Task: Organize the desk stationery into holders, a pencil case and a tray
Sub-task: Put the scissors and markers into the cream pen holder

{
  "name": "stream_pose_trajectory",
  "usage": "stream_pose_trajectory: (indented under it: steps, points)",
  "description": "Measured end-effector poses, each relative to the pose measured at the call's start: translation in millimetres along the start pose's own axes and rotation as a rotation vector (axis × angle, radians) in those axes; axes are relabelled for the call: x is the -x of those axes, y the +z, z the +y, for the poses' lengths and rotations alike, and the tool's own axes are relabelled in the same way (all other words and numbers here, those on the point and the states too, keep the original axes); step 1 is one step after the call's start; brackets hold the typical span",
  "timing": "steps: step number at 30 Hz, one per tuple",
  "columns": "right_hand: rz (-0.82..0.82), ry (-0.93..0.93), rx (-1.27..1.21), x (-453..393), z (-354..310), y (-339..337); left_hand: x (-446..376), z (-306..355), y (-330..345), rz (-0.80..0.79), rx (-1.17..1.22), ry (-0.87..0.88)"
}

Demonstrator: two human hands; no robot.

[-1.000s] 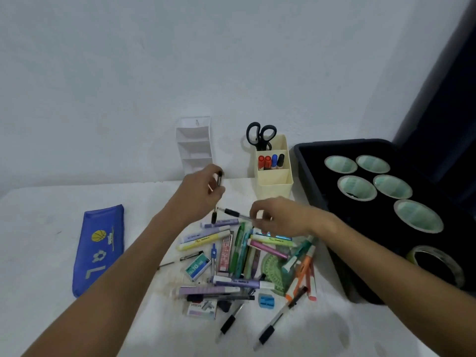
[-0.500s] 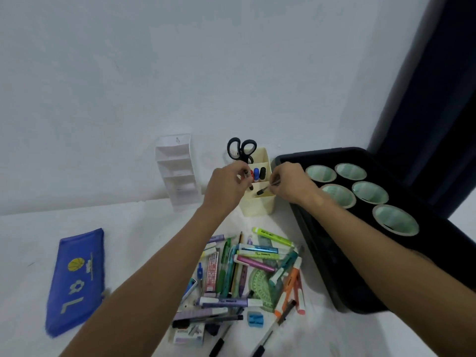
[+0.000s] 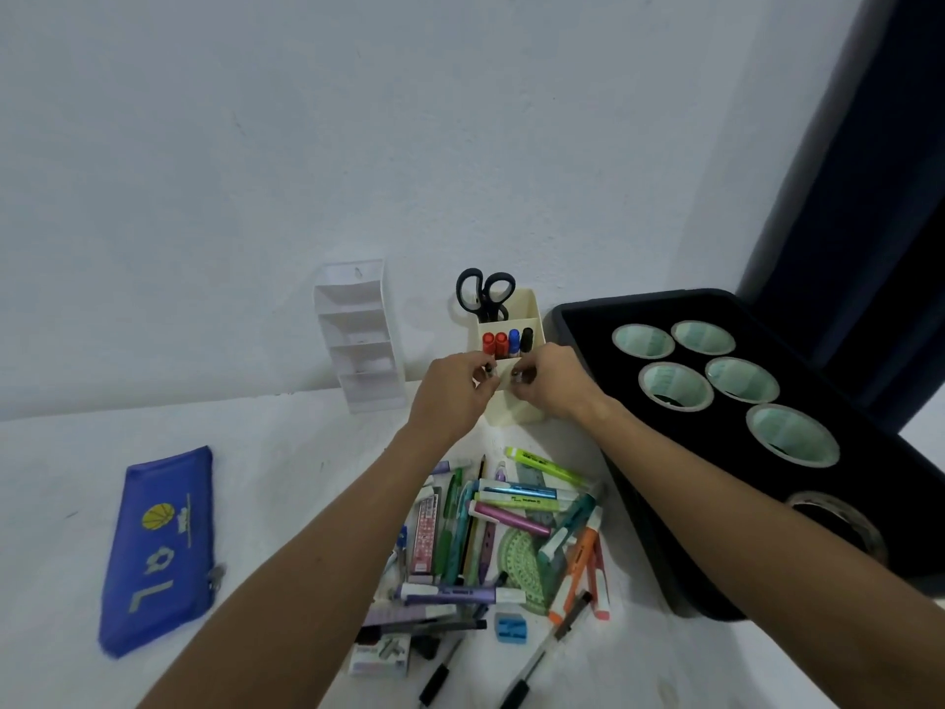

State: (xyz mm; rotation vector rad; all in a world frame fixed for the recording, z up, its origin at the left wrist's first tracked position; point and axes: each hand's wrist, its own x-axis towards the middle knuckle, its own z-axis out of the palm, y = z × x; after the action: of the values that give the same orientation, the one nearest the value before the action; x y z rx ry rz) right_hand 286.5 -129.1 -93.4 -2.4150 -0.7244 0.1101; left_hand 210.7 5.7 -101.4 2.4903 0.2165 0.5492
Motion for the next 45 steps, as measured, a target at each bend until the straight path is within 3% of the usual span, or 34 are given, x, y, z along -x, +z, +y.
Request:
stream_pose_trajectory:
  steps: [13,22,28,32,35,45]
  points:
    - [-0.006,0.029,-0.143,36,-4,-3,28,-10,-23,-0.074,-0.012,-0.123]
    - [-0.529,-0.253,0.083,120,-42,12,112,-17,-84,-0.491,-0.169,-0.157]
    - [-0.700,-0.359,0.228,159,-47,37,177,-15,-82,-0.676,-0.207,-0.137]
    - [-0.640,-0.351,0.300,173,-40,48,201,-11,-60,-0.551,-0.256,-0.044]
    - [-0.558,-0.347,0.321,179,-32,53,204,-10,-47,-0.546,-0.281,0.017]
    - [-0.411,-0.302,0.378,185,-27,69,198,-17,-36,-0.464,-0.351,-0.003]
